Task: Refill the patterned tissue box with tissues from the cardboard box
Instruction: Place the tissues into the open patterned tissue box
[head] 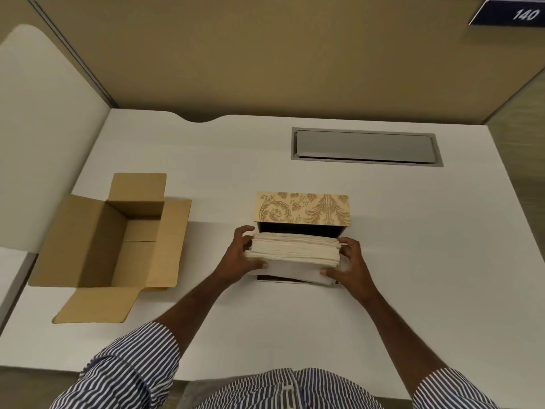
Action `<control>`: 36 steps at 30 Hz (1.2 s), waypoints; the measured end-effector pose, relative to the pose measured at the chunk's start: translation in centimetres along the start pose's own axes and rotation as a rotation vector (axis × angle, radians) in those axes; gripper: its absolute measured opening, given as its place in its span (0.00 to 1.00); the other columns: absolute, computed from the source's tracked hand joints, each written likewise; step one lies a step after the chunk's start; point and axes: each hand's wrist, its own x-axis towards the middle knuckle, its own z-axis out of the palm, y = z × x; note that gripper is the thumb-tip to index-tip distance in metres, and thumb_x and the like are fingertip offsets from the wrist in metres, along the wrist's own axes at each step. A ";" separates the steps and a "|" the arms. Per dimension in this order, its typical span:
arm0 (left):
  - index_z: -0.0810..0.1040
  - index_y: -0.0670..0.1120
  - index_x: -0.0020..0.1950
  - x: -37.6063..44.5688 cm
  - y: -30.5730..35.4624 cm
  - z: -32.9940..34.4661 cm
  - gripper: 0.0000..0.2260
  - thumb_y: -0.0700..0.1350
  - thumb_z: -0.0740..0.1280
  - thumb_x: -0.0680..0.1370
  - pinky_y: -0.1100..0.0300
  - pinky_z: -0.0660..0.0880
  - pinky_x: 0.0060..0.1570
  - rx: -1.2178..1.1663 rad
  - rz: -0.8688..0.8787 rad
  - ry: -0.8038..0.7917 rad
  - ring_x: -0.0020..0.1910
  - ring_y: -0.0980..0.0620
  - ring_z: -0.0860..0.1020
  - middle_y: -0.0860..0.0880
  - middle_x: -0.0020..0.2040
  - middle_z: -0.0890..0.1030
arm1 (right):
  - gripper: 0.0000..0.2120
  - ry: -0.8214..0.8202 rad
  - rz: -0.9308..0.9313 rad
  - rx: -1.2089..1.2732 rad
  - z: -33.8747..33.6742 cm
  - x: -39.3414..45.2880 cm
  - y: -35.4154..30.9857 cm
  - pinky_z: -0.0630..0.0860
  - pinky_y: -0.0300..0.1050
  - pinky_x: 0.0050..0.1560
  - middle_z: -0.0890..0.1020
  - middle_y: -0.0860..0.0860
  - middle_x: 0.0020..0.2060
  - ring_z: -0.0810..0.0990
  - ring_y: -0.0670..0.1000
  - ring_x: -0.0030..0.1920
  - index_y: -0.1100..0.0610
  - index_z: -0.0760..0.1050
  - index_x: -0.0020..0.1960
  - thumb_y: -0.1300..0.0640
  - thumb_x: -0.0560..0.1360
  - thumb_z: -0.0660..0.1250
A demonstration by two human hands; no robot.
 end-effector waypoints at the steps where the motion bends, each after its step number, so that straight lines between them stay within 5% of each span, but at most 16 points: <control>1: 0.59 0.52 0.72 0.1 0.1 0.0 0.43 0.36 0.81 0.66 0.65 0.77 0.51 -0.052 -0.017 0.014 0.55 0.54 0.77 0.47 0.59 0.79 | 0.41 0.017 0.022 0.051 -0.1 0.1 0.0 0.75 0.29 0.54 0.79 0.47 0.60 0.78 0.33 0.58 0.48 0.64 0.67 0.65 0.63 0.83; 4: 0.59 0.54 0.73 0.1 0.5 0.0 0.44 0.39 0.82 0.67 0.59 0.78 0.55 -0.170 -0.059 0.048 0.57 0.50 0.80 0.47 0.59 0.81 | 0.40 0.038 0.069 0.184 -0.7 0.4 0.0 0.79 0.34 0.52 0.82 0.52 0.58 0.82 0.41 0.56 0.47 0.63 0.67 0.63 0.64 0.82; 8: 0.56 0.55 0.77 0.4 0.8 0.7 0.45 0.38 0.79 0.69 0.66 0.80 0.47 -0.322 -0.104 0.098 0.52 0.55 0.84 0.51 0.52 0.87 | 0.39 0.071 0.107 0.307 -1.2 1.1 0.1 0.79 0.43 0.55 0.83 0.52 0.57 0.83 0.51 0.57 0.41 0.66 0.65 0.58 0.62 0.82; 13: 0.54 0.53 0.81 1.1 1.2 1.6 0.46 0.42 0.78 0.71 0.68 0.79 0.46 -0.352 -0.122 0.176 0.50 0.59 0.85 0.55 0.48 0.88 | 0.40 0.096 0.138 0.391 -1.3 2.1 0.2 0.76 0.55 0.64 0.82 0.52 0.60 0.80 0.57 0.61 0.47 0.65 0.70 0.64 0.65 0.80; 17: 0.55 0.54 0.81 1.8 1.0 1.8 0.45 0.47 0.79 0.71 0.70 0.77 0.45 -0.304 -0.125 0.226 0.47 0.62 0.84 0.53 0.46 0.88 | 0.40 0.099 0.167 0.452 -0.9 2.5 -0.4 0.82 0.45 0.54 0.84 0.50 0.58 0.84 0.50 0.57 0.48 0.66 0.69 0.60 0.62 0.80; 21: 0.56 0.53 0.80 2.4 0.7 1.8 0.43 0.52 0.77 0.72 0.65 0.71 0.47 -0.274 -0.160 0.270 0.47 0.53 0.78 0.44 0.44 0.82 | 0.36 0.117 0.200 0.477 -0.3 3.2 -0.8 0.82 0.40 0.49 0.83 0.51 0.57 0.84 0.48 0.54 0.54 0.66 0.70 0.66 0.67 0.78; 26: 0.60 0.52 0.78 3.0 1.1 2.3 0.38 0.56 0.75 0.73 0.77 0.71 0.37 -0.224 -0.208 0.316 0.40 0.61 0.75 0.45 0.44 0.78 | 0.27 0.185 0.266 0.463 0.3 3.7 -1.4 0.79 0.33 0.42 0.79 0.43 0.53 0.83 0.42 0.48 0.52 0.68 0.66 0.63 0.72 0.76; 33: 0.64 0.50 0.76 3.9 1.3 3.0 0.40 0.60 0.77 0.70 0.52 0.76 0.62 -0.196 -0.288 0.393 0.59 0.47 0.79 0.46 0.60 0.79 | 0.20 0.273 0.258 0.354 1.1 3.8 -1.6 0.74 0.23 0.37 0.76 0.39 0.53 0.76 0.40 0.52 0.51 0.69 0.65 0.55 0.76 0.72; 36: 0.63 0.49 0.76 4.2 1.4 3.0 0.40 0.59 0.77 0.70 0.50 0.75 0.65 -0.179 -0.310 0.380 0.62 0.46 0.76 0.44 0.68 0.75 | 0.20 0.289 0.269 0.343 1.3 3.8 -1.8 0.74 0.23 0.38 0.76 0.40 0.53 0.76 0.40 0.52 0.52 0.69 0.65 0.56 0.76 0.72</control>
